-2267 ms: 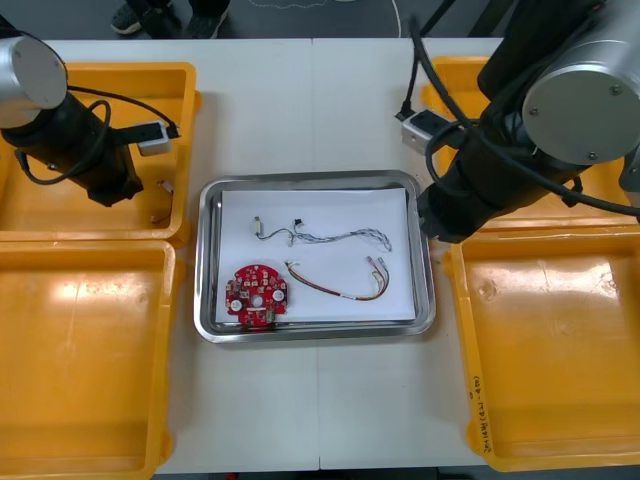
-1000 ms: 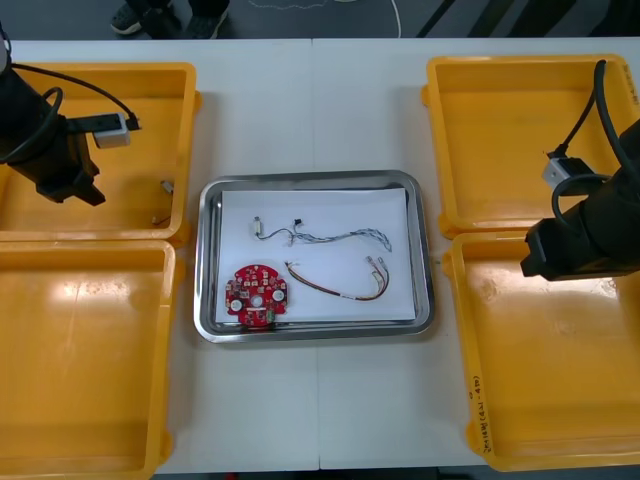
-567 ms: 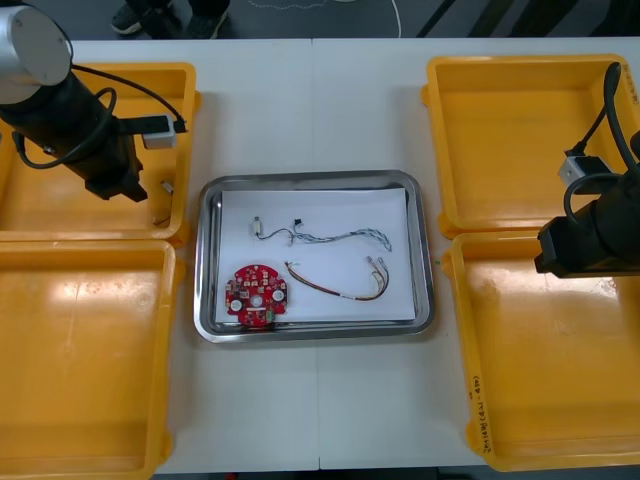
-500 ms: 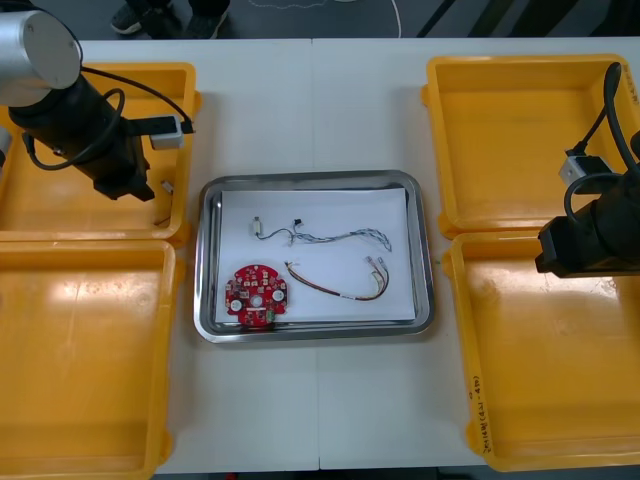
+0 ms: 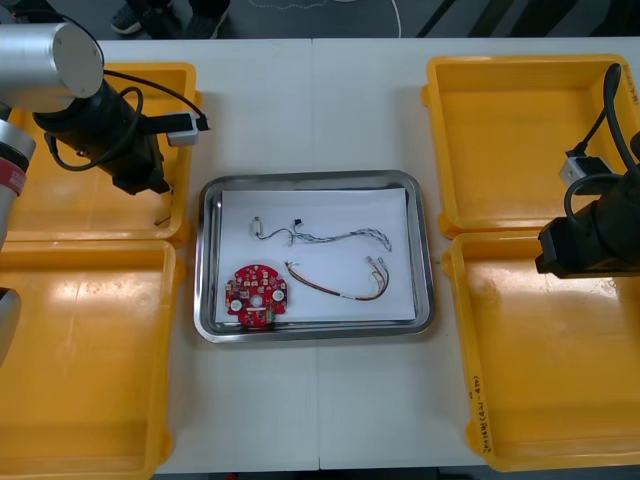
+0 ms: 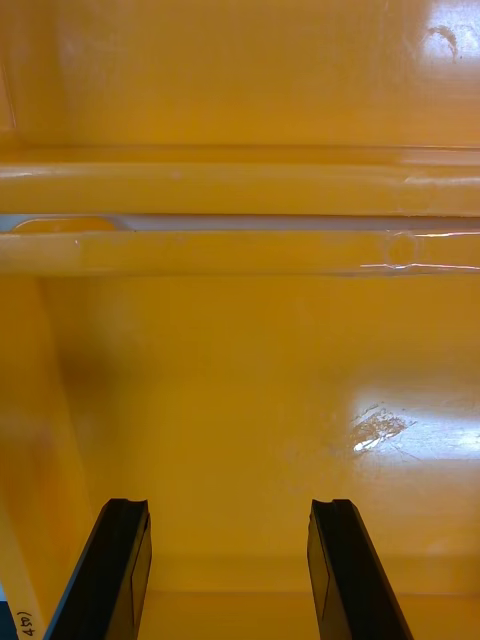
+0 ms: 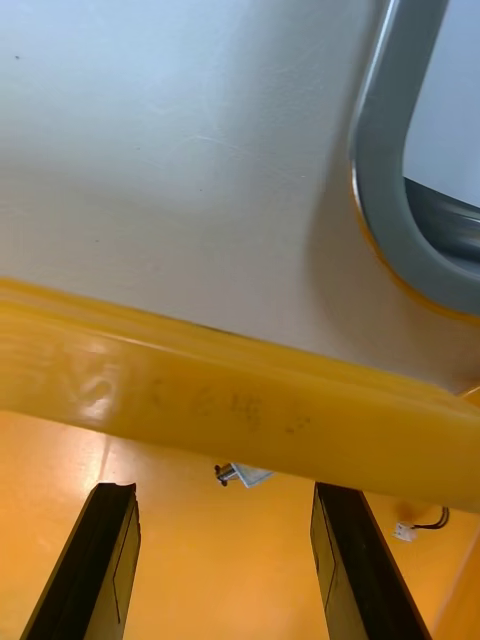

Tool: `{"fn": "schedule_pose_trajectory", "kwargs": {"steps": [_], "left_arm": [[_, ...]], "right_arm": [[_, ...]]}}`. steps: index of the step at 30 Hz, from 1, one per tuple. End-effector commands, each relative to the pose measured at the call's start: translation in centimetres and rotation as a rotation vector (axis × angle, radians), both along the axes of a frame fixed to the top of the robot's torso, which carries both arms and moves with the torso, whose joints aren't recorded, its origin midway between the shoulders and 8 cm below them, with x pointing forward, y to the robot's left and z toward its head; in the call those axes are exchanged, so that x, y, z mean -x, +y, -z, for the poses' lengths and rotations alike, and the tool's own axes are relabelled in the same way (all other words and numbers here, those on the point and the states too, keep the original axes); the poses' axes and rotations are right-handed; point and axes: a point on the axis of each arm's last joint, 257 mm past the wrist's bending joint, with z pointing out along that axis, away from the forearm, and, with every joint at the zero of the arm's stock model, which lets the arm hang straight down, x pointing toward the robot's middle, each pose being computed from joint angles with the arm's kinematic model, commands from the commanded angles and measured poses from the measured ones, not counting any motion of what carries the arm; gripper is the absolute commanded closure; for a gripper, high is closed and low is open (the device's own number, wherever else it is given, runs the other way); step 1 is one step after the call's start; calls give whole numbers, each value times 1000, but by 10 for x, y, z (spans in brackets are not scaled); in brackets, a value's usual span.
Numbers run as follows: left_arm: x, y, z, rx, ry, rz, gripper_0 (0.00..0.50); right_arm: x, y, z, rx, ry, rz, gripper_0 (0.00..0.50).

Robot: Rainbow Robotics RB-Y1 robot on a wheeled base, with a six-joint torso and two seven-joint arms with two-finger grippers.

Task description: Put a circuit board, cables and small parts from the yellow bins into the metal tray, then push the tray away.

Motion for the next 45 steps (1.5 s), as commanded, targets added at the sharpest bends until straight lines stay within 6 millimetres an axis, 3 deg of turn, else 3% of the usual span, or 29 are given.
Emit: {"fn": "schedule_pose_trajectory", "kwargs": {"steps": [1,8,19,33,34,35,45], "left_arm": [[-18,-18,-22,-8,-81,13,0],[-18,-17,-8,-19,-82,14,0],[-6,1,-8,-20,-35,1,0],[8,18,10,12,3,-21,0],[8,18,11,15,3,-23,0],[8,18,12,19,1,-23,0],[8,26,24,22,-12,-41,0]], "right_arm": [[0,-1,-9,-20,-27,41,42],[-1,-2,-9,-16,-31,46,43],[-1,-2,-9,-16,-31,46,43],[-1,-2,-9,-16,-31,46,43],[-1,-2,-9,-16,-31,46,39],[-1,-2,-9,-16,-31,46,3],[-1,-2,-9,-16,-31,46,0]]}}
